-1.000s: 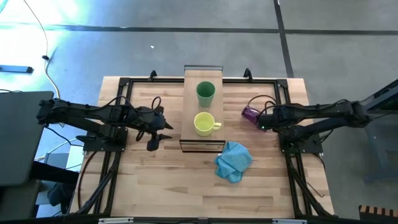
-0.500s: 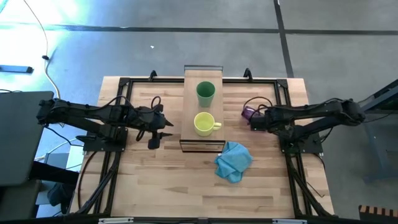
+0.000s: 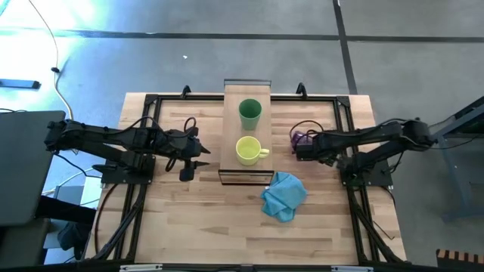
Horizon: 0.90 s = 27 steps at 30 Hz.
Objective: Stack small to large cups/mugs on shelf
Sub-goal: Put the violet cup on the shelf
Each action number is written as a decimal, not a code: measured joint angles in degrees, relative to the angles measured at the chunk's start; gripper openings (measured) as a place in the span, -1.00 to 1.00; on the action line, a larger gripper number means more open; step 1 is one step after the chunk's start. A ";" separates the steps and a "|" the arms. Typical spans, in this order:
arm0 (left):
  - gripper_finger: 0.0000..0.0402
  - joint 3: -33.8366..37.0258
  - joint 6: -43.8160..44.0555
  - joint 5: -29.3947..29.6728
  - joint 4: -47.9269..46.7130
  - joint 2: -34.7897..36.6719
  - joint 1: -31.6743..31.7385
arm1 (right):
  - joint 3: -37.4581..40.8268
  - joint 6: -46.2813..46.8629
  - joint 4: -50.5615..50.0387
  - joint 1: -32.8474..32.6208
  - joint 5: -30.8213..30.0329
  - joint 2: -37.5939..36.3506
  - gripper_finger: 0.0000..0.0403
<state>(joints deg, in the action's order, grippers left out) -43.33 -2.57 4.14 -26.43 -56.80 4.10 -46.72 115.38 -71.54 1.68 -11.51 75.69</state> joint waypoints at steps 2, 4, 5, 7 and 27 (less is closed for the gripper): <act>-0.08 -0.01 0.02 0.00 -0.20 0.00 0.00 | -0.02 -1.27 1.40 0.50 -0.26 0.90 -0.46; -0.08 0.00 0.46 0.00 -0.43 0.00 0.00 | -0.02 -2.34 2.18 0.99 -0.30 1.63 -0.46; -0.08 0.00 0.71 -0.02 -0.43 0.00 0.00 | -0.02 -2.74 2.60 1.10 -0.30 1.98 -0.46; -0.08 -0.01 1.27 -0.02 -0.71 0.00 0.00 | -0.02 -3.01 3.26 1.31 -0.31 2.43 -0.46; -0.08 0.00 1.49 -0.02 -0.84 0.00 0.00 | -0.02 -4.63 2.76 0.12 -1.83 2.44 -0.46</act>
<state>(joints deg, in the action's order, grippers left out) -43.32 -1.08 4.12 -27.27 -56.80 4.10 -46.74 110.75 -68.78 1.80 -13.34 78.13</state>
